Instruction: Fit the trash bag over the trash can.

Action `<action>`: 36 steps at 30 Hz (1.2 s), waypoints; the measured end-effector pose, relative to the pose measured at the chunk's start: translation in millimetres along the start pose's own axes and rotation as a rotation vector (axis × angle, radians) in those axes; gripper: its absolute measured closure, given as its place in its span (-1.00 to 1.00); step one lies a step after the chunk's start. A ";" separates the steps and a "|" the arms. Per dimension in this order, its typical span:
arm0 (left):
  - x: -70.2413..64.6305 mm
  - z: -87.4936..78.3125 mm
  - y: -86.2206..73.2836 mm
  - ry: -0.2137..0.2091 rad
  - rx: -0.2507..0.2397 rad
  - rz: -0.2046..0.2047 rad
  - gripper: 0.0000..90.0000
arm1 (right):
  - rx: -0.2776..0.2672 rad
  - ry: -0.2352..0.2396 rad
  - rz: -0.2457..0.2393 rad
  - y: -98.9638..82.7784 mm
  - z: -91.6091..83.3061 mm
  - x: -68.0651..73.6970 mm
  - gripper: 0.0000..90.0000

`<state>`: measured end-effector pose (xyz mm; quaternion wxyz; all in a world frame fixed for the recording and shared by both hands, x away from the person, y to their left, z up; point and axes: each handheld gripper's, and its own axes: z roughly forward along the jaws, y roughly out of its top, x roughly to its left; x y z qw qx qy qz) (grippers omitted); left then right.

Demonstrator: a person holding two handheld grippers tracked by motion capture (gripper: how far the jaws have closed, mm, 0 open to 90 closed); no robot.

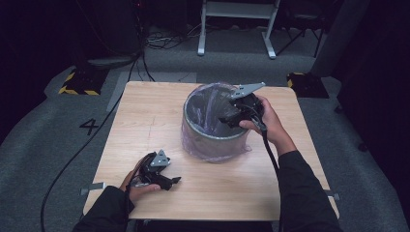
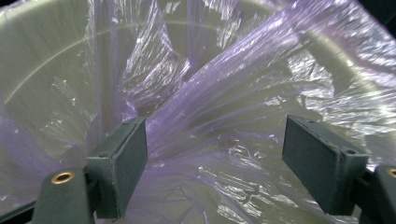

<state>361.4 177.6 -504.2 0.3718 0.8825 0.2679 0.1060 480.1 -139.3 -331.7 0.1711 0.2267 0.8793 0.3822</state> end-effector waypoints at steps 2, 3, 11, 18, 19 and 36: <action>0.0 0.0 0.0 0.000 0.000 0.000 -0.68 | 0.008 0.001 0.000 0.1 0.9 0.0 -0.48; 0.0 0.0 0.0 0.000 0.000 0.000 -0.68 | 0.013 0.003 0.000 0.4 1.1 0.1 -0.48; 0.0 0.0 0.0 0.000 0.000 0.000 -0.68 | 0.091 0.022 -0.032 2.8 6.4 1.8 -0.47; 0.0 0.0 0.0 0.000 0.000 0.000 -0.68 | 0.175 0.033 -0.040 6.5 11.6 1.5 -0.43; 0.0 0.0 0.0 0.000 0.000 0.000 -0.68 | 0.190 0.038 -0.042 7.1 12.8 1.4 -0.43; 0.0 0.0 0.0 0.000 0.000 0.000 -0.68 | 0.336 0.025 -0.025 11.4 21.5 1.7 -0.51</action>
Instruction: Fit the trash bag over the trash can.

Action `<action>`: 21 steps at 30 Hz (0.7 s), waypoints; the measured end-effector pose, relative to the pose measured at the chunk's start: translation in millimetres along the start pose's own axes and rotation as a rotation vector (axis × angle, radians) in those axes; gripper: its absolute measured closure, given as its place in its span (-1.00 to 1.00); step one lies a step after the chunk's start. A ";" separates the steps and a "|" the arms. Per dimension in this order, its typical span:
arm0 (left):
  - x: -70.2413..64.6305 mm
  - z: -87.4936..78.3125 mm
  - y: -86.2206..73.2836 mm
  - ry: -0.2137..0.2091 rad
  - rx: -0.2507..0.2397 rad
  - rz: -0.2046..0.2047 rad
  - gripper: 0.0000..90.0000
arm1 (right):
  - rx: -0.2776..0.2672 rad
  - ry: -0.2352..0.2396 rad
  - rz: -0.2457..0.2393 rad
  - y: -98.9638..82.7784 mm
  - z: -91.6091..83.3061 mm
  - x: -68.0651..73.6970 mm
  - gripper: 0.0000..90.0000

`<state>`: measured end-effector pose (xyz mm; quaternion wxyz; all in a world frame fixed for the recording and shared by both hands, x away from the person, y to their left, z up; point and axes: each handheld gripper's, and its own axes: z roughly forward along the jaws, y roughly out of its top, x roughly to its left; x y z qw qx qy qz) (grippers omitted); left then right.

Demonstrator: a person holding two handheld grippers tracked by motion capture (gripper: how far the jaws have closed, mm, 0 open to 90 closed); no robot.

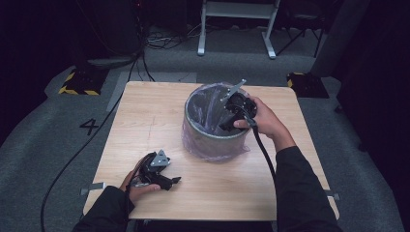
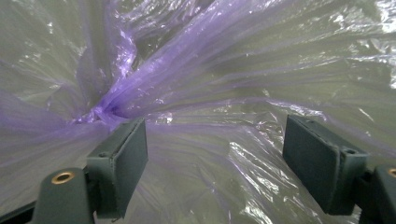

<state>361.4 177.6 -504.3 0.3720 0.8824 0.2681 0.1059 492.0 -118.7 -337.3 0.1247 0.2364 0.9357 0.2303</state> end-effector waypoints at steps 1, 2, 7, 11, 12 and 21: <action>0.0 0.0 0.0 0.000 0.000 0.000 -0.68 | -0.002 0.001 0.002 0.0 -0.1 0.1 -0.51; 0.0 0.0 0.0 0.000 0.000 0.000 -0.68 | -0.001 0.001 0.005 0.0 -0.1 0.2 -0.51; 0.0 0.0 0.0 0.000 0.000 0.000 -0.68 | -0.001 -0.010 0.011 0.6 -0.5 1.2 -0.53; 0.1 0.0 0.0 0.000 0.000 0.001 -0.68 | -0.025 -0.015 0.019 -0.6 -1.7 1.1 -0.53; 0.1 0.0 0.0 0.000 0.000 0.001 -0.68 | -0.030 -0.015 0.024 -0.9 -2.2 1.2 -0.53; 0.0 0.0 0.0 0.000 0.000 0.000 -0.68 | -0.070 -0.020 0.045 -2.9 -5.3 2.1 -0.55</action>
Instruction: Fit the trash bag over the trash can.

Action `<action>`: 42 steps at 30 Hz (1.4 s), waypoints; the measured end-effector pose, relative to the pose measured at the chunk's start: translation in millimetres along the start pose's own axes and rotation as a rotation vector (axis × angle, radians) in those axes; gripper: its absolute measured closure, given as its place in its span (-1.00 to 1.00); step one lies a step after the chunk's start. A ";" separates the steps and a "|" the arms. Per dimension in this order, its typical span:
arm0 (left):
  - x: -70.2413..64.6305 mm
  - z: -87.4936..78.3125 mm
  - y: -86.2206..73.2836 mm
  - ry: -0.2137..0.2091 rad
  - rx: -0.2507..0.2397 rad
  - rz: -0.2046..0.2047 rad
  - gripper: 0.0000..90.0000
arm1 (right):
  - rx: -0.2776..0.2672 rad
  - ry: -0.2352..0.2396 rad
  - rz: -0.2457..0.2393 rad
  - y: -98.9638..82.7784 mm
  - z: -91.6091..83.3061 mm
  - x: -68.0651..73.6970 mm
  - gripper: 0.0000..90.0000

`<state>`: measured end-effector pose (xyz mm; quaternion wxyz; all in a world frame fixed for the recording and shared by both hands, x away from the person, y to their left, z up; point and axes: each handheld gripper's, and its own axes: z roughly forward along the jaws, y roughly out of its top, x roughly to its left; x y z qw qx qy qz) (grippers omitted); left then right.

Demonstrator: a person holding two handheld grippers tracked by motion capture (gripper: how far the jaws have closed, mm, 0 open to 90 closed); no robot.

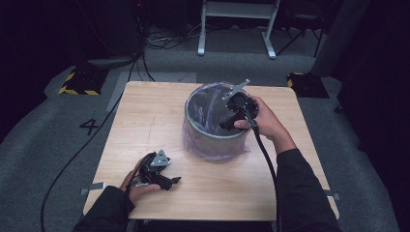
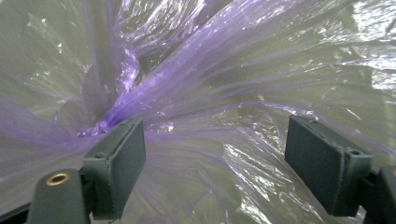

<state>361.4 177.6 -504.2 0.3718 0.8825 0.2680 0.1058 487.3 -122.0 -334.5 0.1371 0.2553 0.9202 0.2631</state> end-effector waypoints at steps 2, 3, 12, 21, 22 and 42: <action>0.0 0.0 0.0 0.000 0.000 0.000 -0.68 | -0.003 0.009 0.005 -0.3 -0.8 0.2 -0.56; 0.0 0.0 0.0 0.000 0.000 0.000 -0.68 | -0.006 0.008 0.006 -0.4 -1.2 0.4 -0.56; 0.0 0.0 0.0 0.000 0.000 0.000 -0.68 | -0.040 -0.021 0.012 -1.3 -8.3 0.9 -0.56; 0.0 0.0 0.0 0.000 0.000 0.000 -0.68 | -0.094 -0.020 0.010 -5.3 -15.3 2.9 -0.56; 0.0 0.0 0.0 0.000 0.000 0.000 -0.68 | -0.107 -0.022 0.009 -6.2 -16.4 3.0 -0.56; 0.0 0.0 0.0 0.000 0.000 0.000 -0.68 | -0.255 -0.005 0.032 -20.0 -33.0 3.7 -0.56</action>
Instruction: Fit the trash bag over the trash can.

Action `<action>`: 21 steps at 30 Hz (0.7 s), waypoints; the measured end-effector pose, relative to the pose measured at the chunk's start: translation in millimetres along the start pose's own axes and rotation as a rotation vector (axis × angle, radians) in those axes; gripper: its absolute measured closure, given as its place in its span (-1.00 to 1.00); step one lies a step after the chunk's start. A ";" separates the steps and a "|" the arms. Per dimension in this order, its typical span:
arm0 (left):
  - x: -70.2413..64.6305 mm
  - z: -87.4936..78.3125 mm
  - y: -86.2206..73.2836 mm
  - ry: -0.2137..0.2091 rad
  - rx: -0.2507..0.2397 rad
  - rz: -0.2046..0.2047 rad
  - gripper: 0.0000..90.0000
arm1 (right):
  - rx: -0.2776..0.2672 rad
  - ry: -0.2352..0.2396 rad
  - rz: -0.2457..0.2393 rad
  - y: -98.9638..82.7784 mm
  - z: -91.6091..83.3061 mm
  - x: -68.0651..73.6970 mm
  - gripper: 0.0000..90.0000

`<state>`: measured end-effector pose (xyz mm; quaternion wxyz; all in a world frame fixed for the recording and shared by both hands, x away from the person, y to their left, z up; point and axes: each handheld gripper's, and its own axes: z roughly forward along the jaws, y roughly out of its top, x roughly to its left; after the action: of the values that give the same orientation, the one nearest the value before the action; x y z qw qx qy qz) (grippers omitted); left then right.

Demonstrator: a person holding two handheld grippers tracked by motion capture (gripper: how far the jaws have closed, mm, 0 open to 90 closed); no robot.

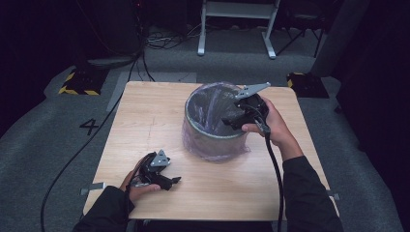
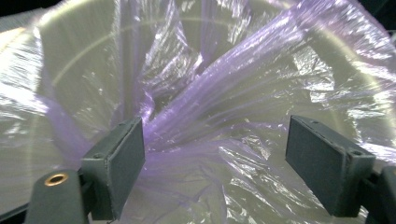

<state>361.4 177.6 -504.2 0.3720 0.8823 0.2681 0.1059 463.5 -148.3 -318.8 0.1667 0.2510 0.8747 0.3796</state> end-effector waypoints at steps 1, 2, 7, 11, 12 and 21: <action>0.1 0.0 0.0 0.000 0.000 0.001 -0.68 | -0.010 -0.002 0.002 -0.5 -1.7 0.1 -0.56; 0.0 0.0 0.0 0.000 0.000 0.000 -0.68 | -0.017 -0.003 0.003 -0.9 -3.5 -0.1 -0.55; 0.0 0.0 0.0 0.000 0.000 0.001 -0.68 | -0.042 -0.002 0.002 -3.0 -11.4 0.2 -0.55; 0.1 0.0 0.0 0.000 0.000 0.001 -0.68 | -0.061 -0.008 -0.002 -4.1 -17.8 0.9 -0.55; 0.0 0.0 0.0 0.000 0.000 0.000 -0.68 | -0.067 -0.012 -0.003 -4.5 -19.7 1.1 -0.55; 0.0 0.0 0.0 0.000 0.000 0.000 -0.68 | -0.084 -0.030 -0.021 -10.5 -30.4 3.2 -0.53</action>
<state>361.4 177.6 -504.2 0.3720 0.8824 0.2681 0.1059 442.9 -170.3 -307.0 0.1939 0.2404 0.8580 0.4103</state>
